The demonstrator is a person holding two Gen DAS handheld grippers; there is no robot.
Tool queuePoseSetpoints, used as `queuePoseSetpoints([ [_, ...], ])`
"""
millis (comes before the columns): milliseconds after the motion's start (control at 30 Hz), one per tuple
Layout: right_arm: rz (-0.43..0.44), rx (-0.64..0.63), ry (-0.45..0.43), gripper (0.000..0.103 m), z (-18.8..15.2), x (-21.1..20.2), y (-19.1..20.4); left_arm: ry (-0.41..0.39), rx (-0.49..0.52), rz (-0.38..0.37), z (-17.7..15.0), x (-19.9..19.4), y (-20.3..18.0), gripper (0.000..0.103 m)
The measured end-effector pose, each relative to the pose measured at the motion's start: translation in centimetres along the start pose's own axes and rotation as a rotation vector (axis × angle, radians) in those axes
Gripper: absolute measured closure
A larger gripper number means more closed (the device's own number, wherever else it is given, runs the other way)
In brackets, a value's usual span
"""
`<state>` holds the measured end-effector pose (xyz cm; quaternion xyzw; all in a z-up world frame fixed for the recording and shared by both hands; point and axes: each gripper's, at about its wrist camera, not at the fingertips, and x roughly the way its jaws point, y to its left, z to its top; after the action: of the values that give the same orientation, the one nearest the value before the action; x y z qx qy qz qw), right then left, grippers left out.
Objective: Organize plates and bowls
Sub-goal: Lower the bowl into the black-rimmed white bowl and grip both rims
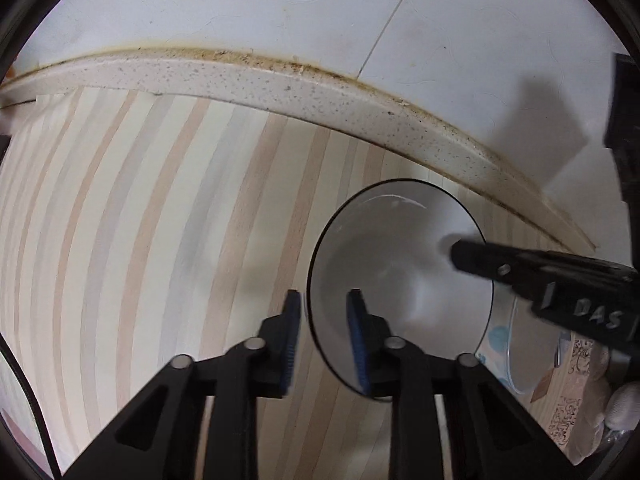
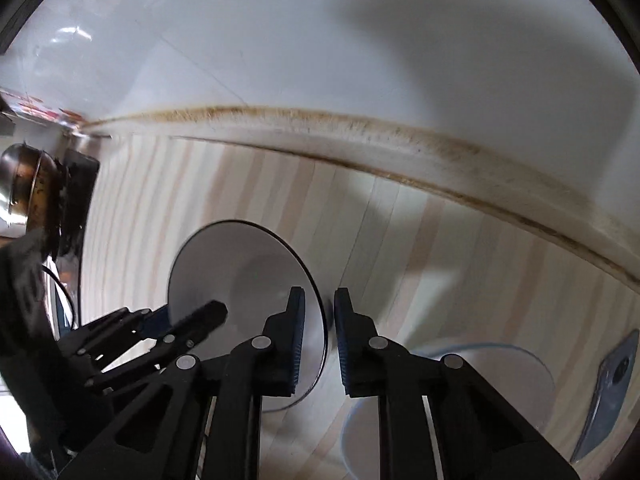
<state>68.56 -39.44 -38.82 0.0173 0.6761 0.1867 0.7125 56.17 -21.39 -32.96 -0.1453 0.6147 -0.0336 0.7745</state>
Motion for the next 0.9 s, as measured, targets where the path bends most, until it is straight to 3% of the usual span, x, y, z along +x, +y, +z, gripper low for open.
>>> queuePoseSetpoints([
  [267,0.040,0.036,0.009,0.087,-1.2,-0.7,0.1,0.002,0.014,0.027,-0.3,-0.9,-0.7,0.085],
  [500,0.029,0.041,0.001,0.088,-4.0,-4.3,0.9,-0.023,0.082,0.042,-1.9,-4.7,-2.3,0.085],
  [767,0.042,0.100,-0.043,0.087,-10.6,-10.2,0.6,-0.043,0.162,0.002,-5.9,-9.5,-4.9,0.085],
  [900,0.046,0.151,-0.057,0.088,-15.7,-12.9,-0.5,-0.035,0.220,-0.031,-8.2,-11.1,-6.7,0.085],
])
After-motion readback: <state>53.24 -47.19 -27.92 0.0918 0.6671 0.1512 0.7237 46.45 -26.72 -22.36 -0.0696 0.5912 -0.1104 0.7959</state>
